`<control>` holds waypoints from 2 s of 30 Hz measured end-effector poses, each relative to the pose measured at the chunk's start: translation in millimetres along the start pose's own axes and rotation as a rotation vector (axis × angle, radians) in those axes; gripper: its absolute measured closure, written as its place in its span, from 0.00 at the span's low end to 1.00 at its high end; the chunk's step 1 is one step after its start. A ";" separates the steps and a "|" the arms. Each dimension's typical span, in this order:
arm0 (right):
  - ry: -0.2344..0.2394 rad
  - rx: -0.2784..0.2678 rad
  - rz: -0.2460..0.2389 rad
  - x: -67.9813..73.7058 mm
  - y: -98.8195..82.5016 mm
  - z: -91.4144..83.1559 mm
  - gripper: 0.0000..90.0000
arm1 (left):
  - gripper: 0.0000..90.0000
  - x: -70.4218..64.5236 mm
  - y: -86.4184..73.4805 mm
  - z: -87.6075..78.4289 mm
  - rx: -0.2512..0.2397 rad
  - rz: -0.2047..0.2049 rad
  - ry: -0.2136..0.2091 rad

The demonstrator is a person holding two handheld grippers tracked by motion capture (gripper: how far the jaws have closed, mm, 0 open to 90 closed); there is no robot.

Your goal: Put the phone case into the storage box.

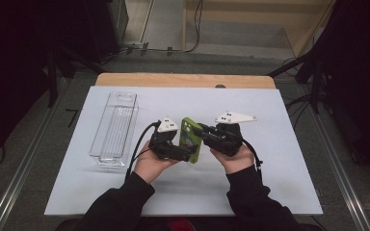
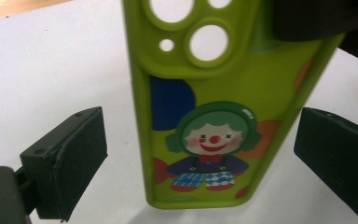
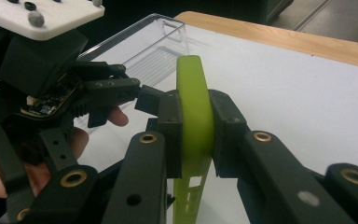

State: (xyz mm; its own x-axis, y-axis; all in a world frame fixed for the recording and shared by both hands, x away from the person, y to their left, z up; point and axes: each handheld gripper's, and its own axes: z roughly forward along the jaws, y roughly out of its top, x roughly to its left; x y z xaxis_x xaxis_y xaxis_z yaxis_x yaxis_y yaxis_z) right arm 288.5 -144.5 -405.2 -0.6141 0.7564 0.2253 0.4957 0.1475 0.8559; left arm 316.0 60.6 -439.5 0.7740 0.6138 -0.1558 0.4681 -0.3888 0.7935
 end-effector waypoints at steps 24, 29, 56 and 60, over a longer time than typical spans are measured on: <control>0.069 0.022 0.054 11.7 -5.3 12.4 0.83 | 0.17 -6.0 3.9 -1.0 -0.039 0.034 0.052; 0.075 0.018 0.046 10.6 -5.5 11.5 0.79 | 0.17 -5.9 5.1 -1.9 -0.032 0.032 0.044; 0.035 0.004 0.014 -26.2 0.8 -12.7 0.40 | 0.18 3.5 8.2 -9.4 -0.015 0.000 0.060; 0.032 0.029 -0.005 -29.4 -0.7 -11.3 0.34 | 0.18 3.7 9.8 -11.3 -0.010 -0.002 0.043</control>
State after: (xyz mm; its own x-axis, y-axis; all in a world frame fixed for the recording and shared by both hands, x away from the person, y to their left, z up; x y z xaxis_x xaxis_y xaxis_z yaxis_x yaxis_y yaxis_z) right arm 299.3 -174.1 -407.2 -0.6357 0.7347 0.2368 0.5105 0.1699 0.8429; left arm 318.6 66.9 -425.7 0.7543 0.6431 -0.1322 0.4649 -0.3810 0.7992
